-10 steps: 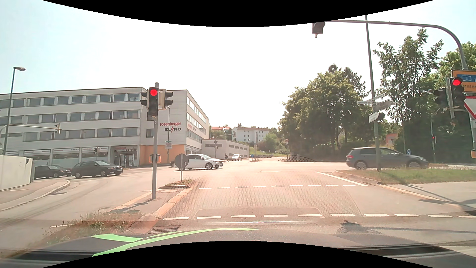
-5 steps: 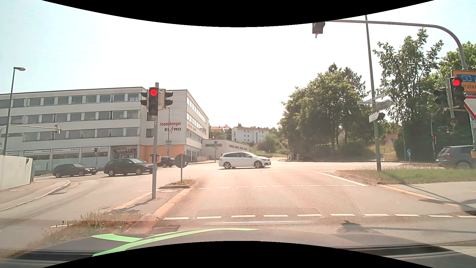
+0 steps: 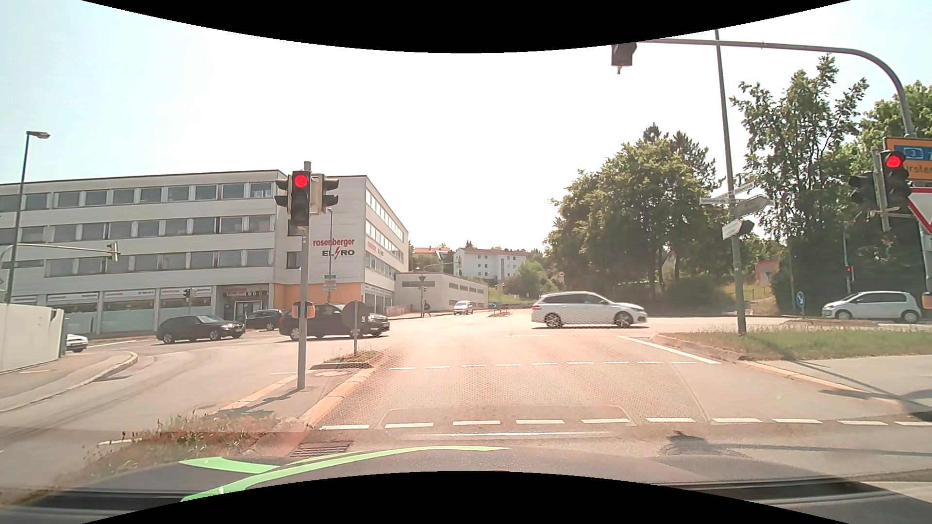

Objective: Follow the waypoints while adhering to traffic rules and regulations

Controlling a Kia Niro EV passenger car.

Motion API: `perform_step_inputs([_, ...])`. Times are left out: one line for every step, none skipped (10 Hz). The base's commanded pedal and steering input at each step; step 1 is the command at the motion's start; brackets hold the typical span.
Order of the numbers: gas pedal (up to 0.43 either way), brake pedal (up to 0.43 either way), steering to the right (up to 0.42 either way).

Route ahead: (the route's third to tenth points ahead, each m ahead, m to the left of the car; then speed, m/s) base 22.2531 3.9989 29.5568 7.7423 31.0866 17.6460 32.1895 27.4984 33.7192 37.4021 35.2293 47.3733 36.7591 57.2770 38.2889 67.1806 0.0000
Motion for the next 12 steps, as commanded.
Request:
perform_step_inputs([0.0,0.366,-0.008])
perform_step_inputs([0.0,0.366,-0.008])
perform_step_inputs([0.0,0.366,-0.008])
perform_step_inputs([0.0,0.366,-0.008])
perform_step_inputs([0.0,0.366,-0.008])
perform_step_inputs([0.0,0.372,-0.008])
perform_step_inputs([0.0,0.366,-0.008])
perform_step_inputs([0.0,0.366,-0.008])
perform_step_inputs([0.0,0.372,-0.008])
perform_step_inputs([0.0,0.366,-0.008])
perform_step_inputs([0.0,0.372,-0.008])
perform_step_inputs([0.0,0.366,-0.008])
